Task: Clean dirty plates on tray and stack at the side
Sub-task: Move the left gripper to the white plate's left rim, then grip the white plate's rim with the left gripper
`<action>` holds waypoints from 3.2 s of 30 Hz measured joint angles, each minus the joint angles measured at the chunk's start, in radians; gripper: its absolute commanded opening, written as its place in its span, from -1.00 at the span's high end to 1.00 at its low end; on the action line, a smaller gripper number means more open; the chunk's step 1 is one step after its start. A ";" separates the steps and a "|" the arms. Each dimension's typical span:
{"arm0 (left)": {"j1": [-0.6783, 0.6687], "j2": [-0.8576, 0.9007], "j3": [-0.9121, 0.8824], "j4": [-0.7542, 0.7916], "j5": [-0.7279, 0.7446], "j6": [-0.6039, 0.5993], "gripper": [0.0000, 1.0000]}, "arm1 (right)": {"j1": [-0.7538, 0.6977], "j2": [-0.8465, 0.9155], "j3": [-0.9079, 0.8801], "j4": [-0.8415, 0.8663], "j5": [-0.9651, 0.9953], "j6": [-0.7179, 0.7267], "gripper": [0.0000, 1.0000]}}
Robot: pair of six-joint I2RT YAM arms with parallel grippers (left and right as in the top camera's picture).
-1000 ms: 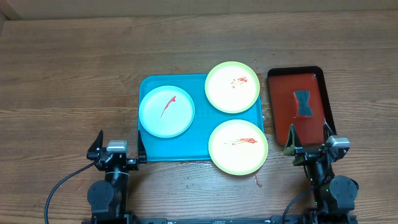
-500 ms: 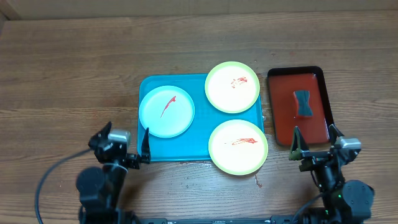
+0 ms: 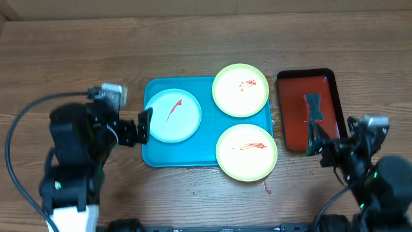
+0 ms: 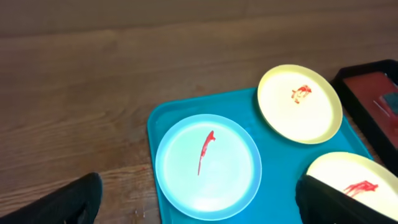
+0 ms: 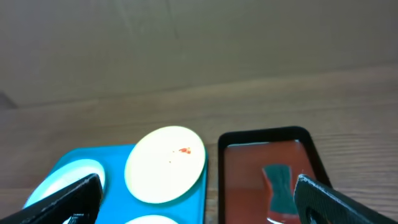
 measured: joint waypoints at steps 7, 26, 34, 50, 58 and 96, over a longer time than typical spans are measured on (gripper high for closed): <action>0.000 0.167 0.165 -0.175 0.049 0.000 -1.00 | 0.000 0.270 0.206 -0.162 -0.069 0.000 -1.00; 0.000 0.326 0.226 0.002 0.074 -0.015 -0.95 | 0.000 0.755 0.448 -0.312 -0.219 0.000 -0.98; 0.000 0.484 0.240 0.046 0.036 0.003 -0.78 | 0.000 0.762 0.448 -0.298 -0.207 0.000 -0.87; -0.111 0.974 0.483 -0.031 -0.050 0.107 -0.57 | 0.000 0.762 0.448 -0.309 -0.151 0.039 -0.75; -0.111 1.072 0.543 -0.105 -0.059 0.232 -0.37 | 0.000 0.762 0.448 -0.326 -0.132 0.067 -0.75; -0.111 1.236 0.551 -0.292 -0.045 -0.085 0.92 | 0.000 0.810 0.448 -0.301 -0.033 0.178 -0.58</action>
